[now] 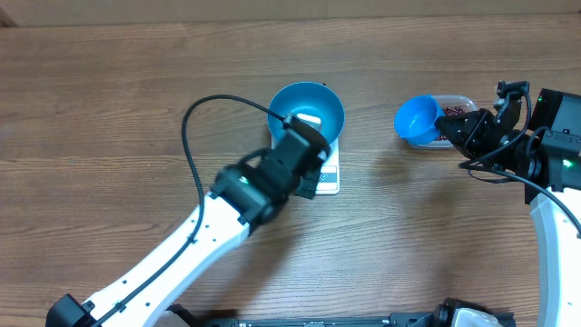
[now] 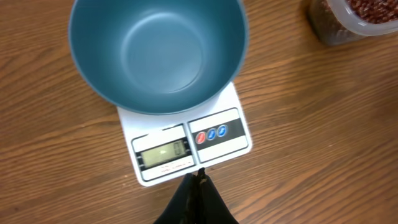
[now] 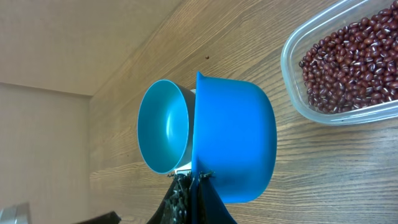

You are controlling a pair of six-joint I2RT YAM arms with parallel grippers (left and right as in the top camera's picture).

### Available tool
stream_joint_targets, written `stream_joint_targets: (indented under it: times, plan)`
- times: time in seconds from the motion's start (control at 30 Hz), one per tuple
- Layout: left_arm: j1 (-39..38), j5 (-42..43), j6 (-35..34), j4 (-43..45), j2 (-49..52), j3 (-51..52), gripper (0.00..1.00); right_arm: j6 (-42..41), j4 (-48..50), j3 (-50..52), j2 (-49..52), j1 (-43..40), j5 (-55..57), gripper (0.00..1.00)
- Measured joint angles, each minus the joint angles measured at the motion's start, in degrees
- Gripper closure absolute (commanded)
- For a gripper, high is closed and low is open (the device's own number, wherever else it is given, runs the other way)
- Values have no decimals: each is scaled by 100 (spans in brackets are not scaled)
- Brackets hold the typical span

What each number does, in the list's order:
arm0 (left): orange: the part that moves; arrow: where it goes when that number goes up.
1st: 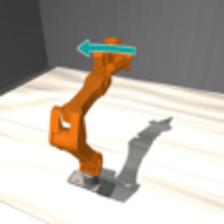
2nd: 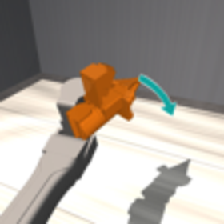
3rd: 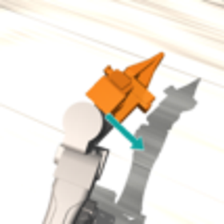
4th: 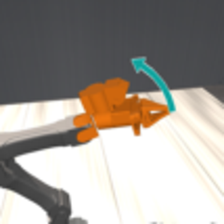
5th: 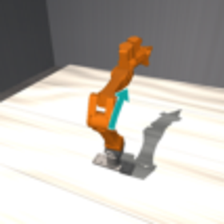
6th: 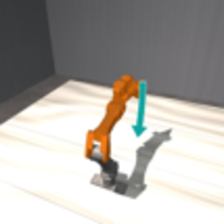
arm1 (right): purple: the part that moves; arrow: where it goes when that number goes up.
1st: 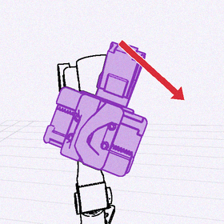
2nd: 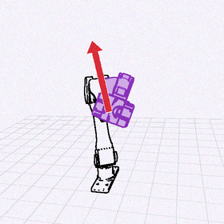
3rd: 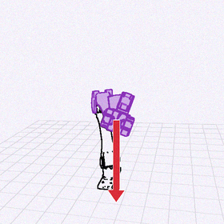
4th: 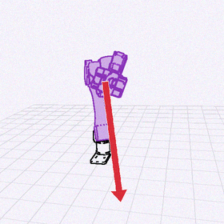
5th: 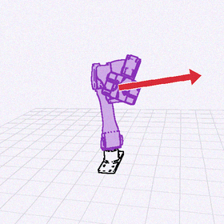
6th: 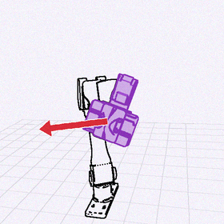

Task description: Scoop item into bowl and weigh 150g on scale

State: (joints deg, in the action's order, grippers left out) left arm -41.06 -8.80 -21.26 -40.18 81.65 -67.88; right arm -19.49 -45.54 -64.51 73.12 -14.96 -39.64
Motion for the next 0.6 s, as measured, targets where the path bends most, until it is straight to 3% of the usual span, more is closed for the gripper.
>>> stream_joint_targets:
  times: [0.23, 0.6]
  plan:
    - [564, 940, 927, -120, 0, 0, 96, 0, -4, 2, 0, 0, 0, 96]
    - [671, 1093, 1252, -743, -761, 0, 96, 2, -11, 2, 0, 0, 4, 96]
